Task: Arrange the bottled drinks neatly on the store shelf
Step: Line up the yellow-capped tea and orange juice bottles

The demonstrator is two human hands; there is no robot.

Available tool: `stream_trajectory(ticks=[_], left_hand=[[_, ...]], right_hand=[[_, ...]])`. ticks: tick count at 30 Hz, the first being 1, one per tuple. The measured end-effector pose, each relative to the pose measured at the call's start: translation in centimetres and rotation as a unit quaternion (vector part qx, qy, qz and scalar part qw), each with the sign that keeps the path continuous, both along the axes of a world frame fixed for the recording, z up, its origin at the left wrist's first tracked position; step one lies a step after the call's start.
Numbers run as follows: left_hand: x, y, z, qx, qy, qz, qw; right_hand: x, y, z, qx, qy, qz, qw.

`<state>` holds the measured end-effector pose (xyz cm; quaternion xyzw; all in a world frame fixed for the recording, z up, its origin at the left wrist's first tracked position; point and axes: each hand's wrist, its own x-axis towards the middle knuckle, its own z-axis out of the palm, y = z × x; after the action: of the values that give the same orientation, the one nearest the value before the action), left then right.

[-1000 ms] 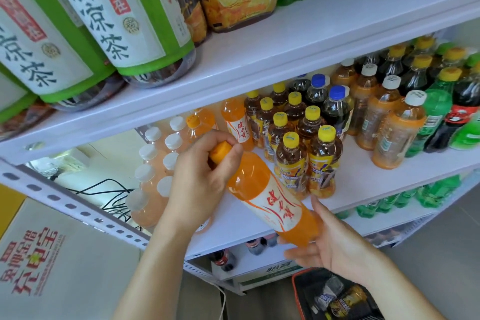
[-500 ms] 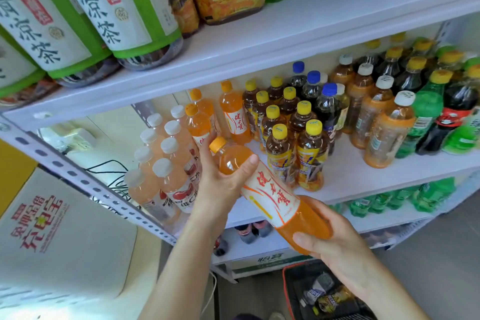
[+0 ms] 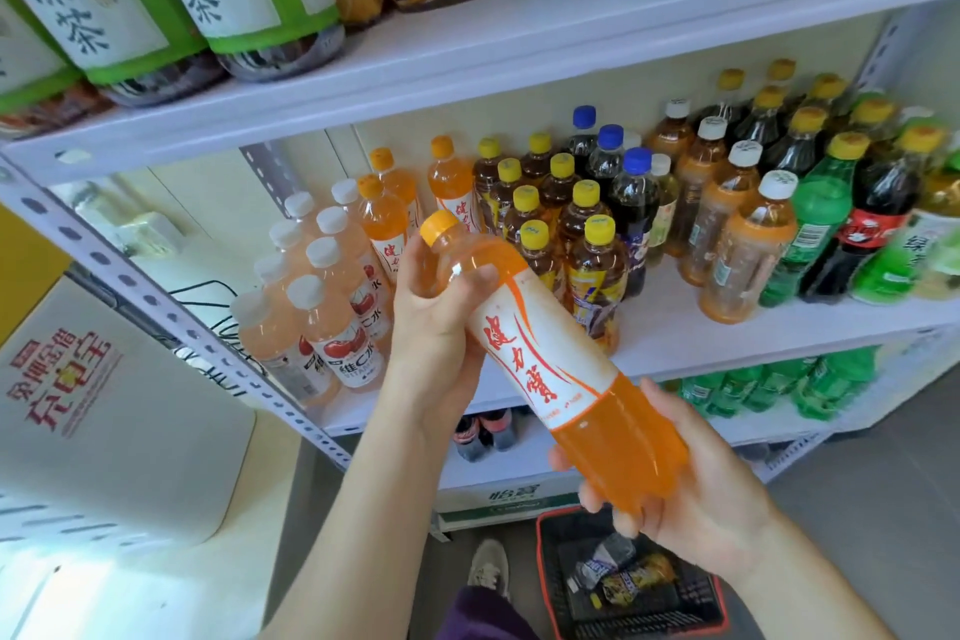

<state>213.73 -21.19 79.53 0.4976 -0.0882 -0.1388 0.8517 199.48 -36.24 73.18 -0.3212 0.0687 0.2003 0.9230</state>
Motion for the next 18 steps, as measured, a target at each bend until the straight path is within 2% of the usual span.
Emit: stream_trajectory(ticks=[4,11,14,18], left_hand=[[0.3,-0.5,0.5,-0.038,0.048,-0.056,0.997],[0.8,-0.1,0.3,0.061,-0.015,-0.079,0.995],[0.9,0.3,0.3,0.08,-0.023,-0.078,0.994],[1.0,0.4,0.4,0.128,0.006,-0.027,0.991]], right_hand=[[-0.1,0.4,0.6,-0.06,-0.042,-0.036,0.997],[0.0,1.8,0.5,-0.264,-0.073,-0.145,0.951],[-0.2,2.3,0.8,-0.351,-0.093,-0.164,0.917],[-0.4,2.7,1.3,-0.481,-0.096,-0.224,0.842]])
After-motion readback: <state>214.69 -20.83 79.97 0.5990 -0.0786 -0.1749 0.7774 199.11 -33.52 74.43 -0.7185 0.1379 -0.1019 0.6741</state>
